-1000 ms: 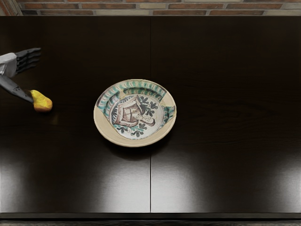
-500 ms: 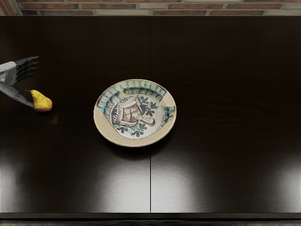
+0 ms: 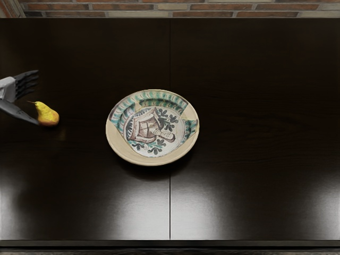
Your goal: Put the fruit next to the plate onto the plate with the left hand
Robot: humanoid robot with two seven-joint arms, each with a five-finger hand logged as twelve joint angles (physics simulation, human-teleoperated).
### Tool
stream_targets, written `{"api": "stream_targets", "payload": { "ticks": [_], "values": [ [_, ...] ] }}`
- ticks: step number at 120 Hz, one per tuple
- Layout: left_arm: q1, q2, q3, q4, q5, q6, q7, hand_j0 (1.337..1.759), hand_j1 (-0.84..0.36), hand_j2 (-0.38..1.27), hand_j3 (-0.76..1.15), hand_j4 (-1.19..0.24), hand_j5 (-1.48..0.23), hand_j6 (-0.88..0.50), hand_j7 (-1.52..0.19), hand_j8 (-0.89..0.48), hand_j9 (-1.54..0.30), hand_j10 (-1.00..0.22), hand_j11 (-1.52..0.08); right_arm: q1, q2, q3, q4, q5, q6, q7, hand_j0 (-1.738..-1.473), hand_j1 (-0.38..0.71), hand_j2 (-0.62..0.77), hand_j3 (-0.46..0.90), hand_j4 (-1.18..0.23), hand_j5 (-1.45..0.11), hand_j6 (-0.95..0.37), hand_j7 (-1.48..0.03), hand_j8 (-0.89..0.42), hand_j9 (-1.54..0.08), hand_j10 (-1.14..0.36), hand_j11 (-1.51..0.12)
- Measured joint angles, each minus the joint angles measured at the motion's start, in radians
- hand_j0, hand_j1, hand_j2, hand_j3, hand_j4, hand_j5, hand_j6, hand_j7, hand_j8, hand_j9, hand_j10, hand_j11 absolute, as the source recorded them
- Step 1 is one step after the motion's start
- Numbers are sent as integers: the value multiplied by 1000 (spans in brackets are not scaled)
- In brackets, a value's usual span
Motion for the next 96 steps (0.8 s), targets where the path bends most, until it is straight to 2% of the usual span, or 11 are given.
{"api": "stream_targets", "payload": {
  "ticks": [56, 96],
  "values": [
    [58, -13, 0, 4, -136, 0, 2, 1658, 349, 3, 0, -3, 0, -4, 0, -3, 0, -2, 0, 0, 0, 0, 0, -1, 0, 0, -1658, -320, -5, 0, -24, -31, -24, -31, -24, -31, -24, -31],
    [82, -43, 0, 6, -158, 0, 2, 1658, 349, 3, 0, -3, 0, -3, 0, -3, 0, -2, 0, 0, 0, 0, 0, -1, 0, 0, -1658, -320, -5, 0, -24, -31, -24, -31, -24, -31, -24, -31]
  ]
}}
